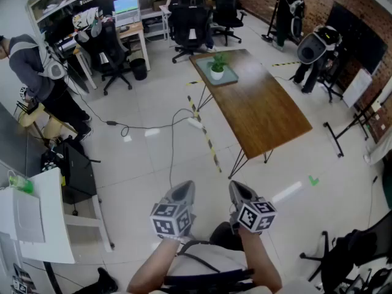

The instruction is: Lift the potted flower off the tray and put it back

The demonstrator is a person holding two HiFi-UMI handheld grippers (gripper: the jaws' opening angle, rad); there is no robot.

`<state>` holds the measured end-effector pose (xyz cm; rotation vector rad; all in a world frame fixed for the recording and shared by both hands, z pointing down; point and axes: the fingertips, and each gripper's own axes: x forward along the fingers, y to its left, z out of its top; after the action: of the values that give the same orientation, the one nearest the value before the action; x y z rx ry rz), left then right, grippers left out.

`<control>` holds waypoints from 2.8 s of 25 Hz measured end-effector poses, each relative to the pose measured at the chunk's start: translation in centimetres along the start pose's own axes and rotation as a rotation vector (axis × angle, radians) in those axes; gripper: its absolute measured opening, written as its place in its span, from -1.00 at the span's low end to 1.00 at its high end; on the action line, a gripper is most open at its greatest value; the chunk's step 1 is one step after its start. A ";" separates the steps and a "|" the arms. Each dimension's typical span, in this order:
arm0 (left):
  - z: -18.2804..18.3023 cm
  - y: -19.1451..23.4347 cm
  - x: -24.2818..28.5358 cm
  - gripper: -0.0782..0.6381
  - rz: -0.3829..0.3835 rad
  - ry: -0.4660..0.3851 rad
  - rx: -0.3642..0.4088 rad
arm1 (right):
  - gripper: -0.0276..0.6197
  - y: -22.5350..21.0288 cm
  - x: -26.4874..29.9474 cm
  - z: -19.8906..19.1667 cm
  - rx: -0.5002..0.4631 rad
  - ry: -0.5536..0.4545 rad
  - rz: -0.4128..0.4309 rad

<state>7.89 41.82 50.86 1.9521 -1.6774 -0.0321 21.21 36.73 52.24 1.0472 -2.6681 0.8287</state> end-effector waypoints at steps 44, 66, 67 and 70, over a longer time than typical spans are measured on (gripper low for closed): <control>13.0 8.9 27.4 -0.80 -0.014 0.032 -0.020 | -0.88 -14.5 24.3 15.7 0.053 -0.029 0.001; 20.5 13.4 41.9 -0.79 -0.109 0.089 0.042 | -0.82 -21.0 37.3 23.2 0.075 -0.072 -0.106; 20.9 13.7 42.7 -0.79 -0.114 0.094 0.046 | -0.79 -21.4 38.1 23.6 0.075 -0.073 -0.116; 22.4 14.3 45.1 -0.79 -0.134 0.110 0.058 | -0.77 -22.5 40.3 25.2 0.082 -0.078 -0.140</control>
<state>-3.48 -9.23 53.08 2.0683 -1.4908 0.0728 7.62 -14.03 54.61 1.2955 -2.6059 0.8934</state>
